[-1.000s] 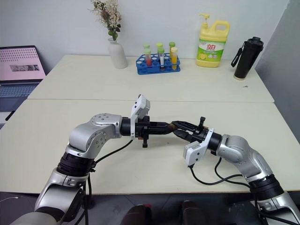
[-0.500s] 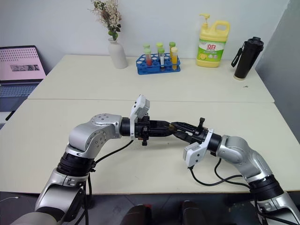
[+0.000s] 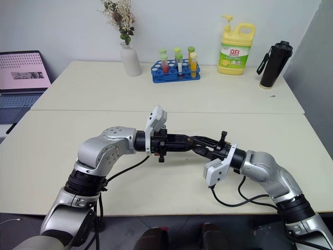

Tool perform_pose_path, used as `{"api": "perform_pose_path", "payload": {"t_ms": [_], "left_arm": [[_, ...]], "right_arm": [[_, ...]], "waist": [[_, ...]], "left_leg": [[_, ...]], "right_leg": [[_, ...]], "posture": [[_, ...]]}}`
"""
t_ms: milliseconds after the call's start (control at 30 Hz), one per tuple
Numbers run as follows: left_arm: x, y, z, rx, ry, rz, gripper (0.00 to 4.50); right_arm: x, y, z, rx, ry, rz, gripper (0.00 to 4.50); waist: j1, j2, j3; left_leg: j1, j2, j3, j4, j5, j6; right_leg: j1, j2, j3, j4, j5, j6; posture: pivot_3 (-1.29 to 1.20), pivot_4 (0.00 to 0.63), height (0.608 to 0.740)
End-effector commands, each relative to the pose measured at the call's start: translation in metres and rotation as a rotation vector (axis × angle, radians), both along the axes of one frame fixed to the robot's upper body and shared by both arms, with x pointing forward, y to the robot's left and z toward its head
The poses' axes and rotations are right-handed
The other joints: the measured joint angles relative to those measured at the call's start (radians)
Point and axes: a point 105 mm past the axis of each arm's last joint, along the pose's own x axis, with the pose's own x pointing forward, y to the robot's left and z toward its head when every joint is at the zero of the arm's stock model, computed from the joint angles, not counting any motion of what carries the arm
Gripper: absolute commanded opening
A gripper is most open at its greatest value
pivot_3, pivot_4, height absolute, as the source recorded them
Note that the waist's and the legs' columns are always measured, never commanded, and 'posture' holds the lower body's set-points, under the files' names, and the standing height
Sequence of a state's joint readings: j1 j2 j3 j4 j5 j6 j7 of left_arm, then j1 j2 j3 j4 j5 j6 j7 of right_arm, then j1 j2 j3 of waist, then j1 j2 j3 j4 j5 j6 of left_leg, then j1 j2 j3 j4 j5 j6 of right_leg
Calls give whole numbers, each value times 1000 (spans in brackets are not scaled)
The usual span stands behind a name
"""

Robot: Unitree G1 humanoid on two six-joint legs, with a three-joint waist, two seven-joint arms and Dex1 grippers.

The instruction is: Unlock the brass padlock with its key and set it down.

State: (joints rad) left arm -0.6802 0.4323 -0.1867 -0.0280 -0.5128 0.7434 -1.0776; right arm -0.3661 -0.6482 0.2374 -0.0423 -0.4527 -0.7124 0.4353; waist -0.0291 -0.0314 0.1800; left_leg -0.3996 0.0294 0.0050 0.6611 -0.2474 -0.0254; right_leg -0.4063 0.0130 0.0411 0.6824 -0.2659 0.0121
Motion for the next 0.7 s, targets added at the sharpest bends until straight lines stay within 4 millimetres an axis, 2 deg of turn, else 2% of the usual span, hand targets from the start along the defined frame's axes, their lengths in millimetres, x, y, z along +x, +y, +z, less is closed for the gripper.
{"api": "perform_pose_path", "payload": {"t_ms": [33, 333, 500, 567, 633, 700], "left_arm": [[-2, -2, 12, -34, -44, -20, 174], [-1, 0, 8, -12, -52, -20, 170], [-2, 1, 8, -11, -58, -31, 170], [-4, 1, 9, -12, -60, -43, 170], [-4, 1, 9, -11, -63, -52, 170], [-4, 1, 9, -8, -70, -60, 170]], "right_arm": [[-5, 3, 12, 25, -39, 25, 934], [-4, 0, 14, 57, -8, 9, 934], [0, -10, 17, 88, 46, -40, 2680], [-1, -16, 7, 72, 146, -66, 3326], [-10, -22, -9, 34, 323, -69, 4025], [-20, -30, -16, 38, 480, -87, 4051]], "waist": [[0, 0, 0], [0, 0, 0], [0, 0, 0], [0, 0, 0], [0, 0, 0], [3, 0, 0]], "left_leg": [[0, 0, 0, 0, 0, 0], [0, 0, 0, 0, 0, 0], [0, 0, 0, 0, 0, 0], [0, 0, 0, 0, 0, 0], [0, 0, 0, 0, 0, 0], [0, 0, 0, 0, 0, 0]], "right_leg": [[0, 0, 0, 0, 0, 0], [0, 0, 0, 0, 0, 0], [0, 0, 0, 0, 0, 0], [0, 0, 0, 0, 0, 0], [0, 0, 0, 0, 0, 0], [0, 0, 0, 0, 0, 0]], "posture": [[0, 150, 740], [0, 150, 740], [0, 150, 740], [0, 150, 740], [0, 150, 740], [0, 150, 740]]}}
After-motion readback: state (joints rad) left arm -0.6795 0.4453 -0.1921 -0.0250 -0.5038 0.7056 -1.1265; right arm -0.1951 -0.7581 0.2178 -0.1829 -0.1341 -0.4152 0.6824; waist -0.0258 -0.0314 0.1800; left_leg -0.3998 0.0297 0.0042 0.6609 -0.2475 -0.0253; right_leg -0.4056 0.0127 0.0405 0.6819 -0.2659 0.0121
